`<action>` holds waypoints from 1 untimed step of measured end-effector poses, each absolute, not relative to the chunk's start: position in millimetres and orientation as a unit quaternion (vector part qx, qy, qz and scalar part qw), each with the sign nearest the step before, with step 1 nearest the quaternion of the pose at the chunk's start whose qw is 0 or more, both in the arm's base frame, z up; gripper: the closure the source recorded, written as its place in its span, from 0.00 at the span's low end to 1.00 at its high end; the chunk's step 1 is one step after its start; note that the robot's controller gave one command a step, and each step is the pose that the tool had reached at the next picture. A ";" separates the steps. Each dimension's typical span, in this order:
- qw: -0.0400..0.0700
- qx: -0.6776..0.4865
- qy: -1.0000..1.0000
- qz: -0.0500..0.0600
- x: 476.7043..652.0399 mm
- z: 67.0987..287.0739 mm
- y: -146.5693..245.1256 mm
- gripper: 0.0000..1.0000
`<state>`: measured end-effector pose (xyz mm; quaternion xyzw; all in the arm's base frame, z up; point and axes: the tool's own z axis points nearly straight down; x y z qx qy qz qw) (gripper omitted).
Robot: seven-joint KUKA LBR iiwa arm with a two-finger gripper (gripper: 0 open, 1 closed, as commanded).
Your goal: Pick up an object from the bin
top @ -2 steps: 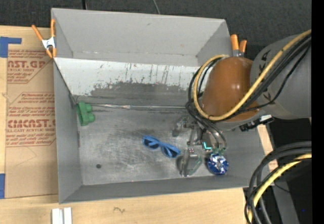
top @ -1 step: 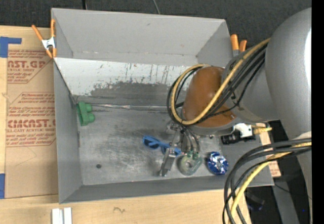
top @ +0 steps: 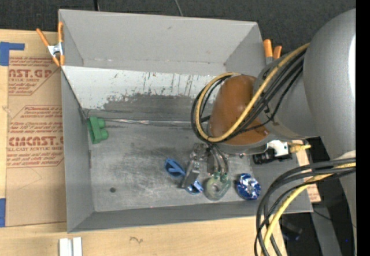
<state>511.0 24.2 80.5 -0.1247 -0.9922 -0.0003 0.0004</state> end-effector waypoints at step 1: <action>-0.004 -0.125 -0.992 -0.001 511.7 189.7 23.5 1.00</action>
Offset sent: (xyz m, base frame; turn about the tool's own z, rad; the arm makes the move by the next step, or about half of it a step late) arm -0.0012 -0.0013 0.1051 0.0025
